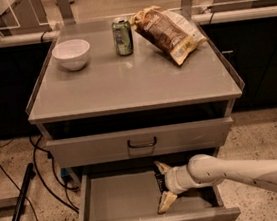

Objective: Pick rxbar chocolate from middle drawer and place on counter

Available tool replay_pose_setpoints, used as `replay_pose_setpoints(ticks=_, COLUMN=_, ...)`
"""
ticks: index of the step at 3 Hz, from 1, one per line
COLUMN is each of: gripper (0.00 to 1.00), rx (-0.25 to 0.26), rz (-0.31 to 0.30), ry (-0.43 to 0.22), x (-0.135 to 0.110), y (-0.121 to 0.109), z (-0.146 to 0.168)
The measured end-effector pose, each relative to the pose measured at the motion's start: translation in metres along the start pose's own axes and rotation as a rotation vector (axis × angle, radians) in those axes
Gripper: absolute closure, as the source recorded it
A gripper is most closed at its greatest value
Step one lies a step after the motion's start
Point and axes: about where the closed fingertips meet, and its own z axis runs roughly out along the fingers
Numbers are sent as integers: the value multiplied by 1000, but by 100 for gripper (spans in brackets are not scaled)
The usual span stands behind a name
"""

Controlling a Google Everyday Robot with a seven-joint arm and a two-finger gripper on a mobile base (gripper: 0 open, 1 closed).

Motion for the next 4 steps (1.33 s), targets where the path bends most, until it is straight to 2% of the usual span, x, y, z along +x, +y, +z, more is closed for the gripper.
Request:
replay_pose_setpoints(ticks=1, gripper=18, rx=26, rz=52, ry=28, x=12, y=-12, z=-2)
replay_pose_setpoints(ticks=4, gripper=17, rx=-19, rz=196, ry=119, x=44, y=-19, z=1)
